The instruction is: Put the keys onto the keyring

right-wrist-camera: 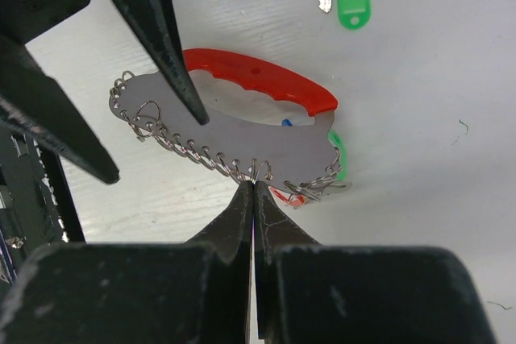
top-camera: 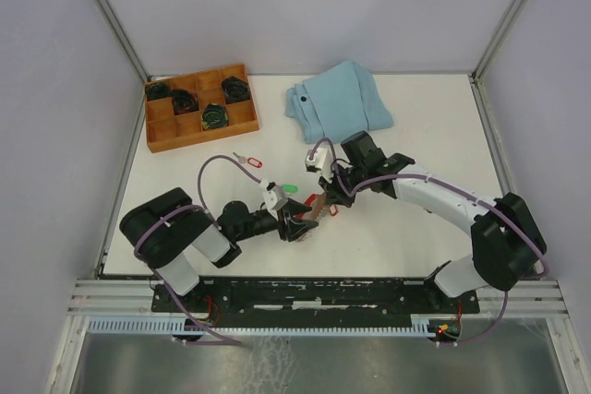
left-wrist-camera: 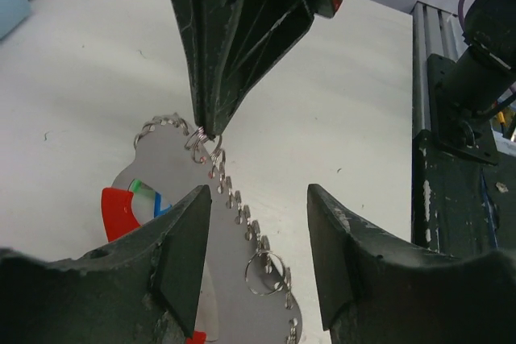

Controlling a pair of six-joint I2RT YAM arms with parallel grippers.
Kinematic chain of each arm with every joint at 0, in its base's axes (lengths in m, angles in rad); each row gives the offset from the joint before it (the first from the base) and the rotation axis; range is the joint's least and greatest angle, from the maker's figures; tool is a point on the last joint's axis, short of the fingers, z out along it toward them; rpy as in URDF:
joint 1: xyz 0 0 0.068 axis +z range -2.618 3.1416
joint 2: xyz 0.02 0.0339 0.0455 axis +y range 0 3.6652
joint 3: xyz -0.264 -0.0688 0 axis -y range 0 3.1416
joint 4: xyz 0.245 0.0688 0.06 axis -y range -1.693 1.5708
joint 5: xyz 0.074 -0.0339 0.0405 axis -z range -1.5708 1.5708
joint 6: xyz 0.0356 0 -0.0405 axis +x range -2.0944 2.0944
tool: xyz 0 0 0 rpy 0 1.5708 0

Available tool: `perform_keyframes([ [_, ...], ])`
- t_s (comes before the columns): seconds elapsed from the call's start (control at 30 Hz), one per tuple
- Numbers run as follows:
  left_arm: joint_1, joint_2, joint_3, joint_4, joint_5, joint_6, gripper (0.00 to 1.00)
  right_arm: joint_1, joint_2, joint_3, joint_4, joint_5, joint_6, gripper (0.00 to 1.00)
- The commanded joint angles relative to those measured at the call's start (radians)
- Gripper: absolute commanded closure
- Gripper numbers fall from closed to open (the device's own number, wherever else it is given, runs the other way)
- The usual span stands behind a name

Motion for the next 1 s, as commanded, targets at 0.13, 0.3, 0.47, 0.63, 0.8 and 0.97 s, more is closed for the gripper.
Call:
perform_keyframes([
  [0.13,-0.135,-0.297,0.014,-0.403,-0.340,0.080,0.42,0.016,-0.072,-0.028,0.095,0.038,0.067,0.99],
  [0.3,-0.182,-0.439,0.004,-0.612,-0.435,0.030,0.41,0.015,-0.073,-0.026,0.114,0.048,0.087,0.99],
  [0.47,-0.188,-0.459,0.038,-0.729,-0.435,-0.027,0.41,0.018,-0.068,-0.026,0.128,0.041,0.101,0.99],
  [0.63,-0.188,-0.437,0.073,-0.751,-0.430,-0.103,0.38,0.022,-0.074,-0.028,0.131,0.040,0.101,0.99],
  [0.8,-0.188,-0.388,0.107,-0.747,-0.379,-0.167,0.37,0.023,-0.073,-0.031,0.138,0.037,0.102,0.99],
  [0.97,-0.187,-0.388,0.129,-0.736,-0.290,-0.224,0.44,0.025,-0.067,-0.031,0.146,0.040,0.107,0.99],
])
